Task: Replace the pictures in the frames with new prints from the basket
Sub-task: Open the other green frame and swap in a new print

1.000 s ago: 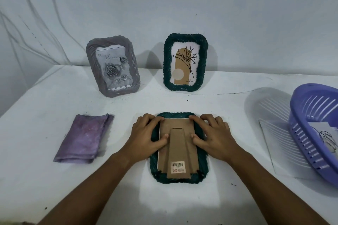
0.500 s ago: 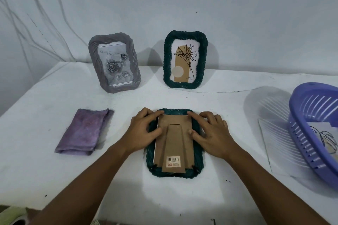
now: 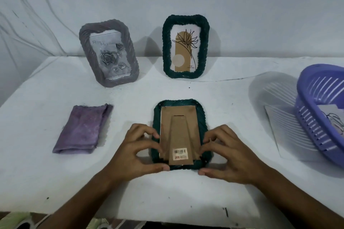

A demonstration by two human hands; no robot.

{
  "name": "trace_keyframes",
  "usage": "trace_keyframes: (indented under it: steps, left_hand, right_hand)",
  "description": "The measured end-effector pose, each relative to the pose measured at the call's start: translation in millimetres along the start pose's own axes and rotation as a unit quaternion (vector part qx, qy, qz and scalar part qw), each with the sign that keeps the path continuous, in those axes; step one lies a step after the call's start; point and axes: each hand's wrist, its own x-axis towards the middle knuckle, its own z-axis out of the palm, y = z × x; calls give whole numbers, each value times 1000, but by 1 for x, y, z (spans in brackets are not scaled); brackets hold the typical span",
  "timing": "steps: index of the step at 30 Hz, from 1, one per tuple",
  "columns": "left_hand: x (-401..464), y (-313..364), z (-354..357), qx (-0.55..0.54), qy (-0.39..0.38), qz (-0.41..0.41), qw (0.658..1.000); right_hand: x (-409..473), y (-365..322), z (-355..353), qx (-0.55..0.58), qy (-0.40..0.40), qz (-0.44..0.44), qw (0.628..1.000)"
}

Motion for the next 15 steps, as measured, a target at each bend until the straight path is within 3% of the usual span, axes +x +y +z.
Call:
trace_keyframes:
  steps: [8,15]
  left_hand:
    - [-3,2,4,35,-9,82,996]
    - [-4,-1,5,-5,-15,68,998]
  right_hand:
    - [-2,-1,4,16,18,-40,999]
    - [-2,-2,7,50,24,-43,998]
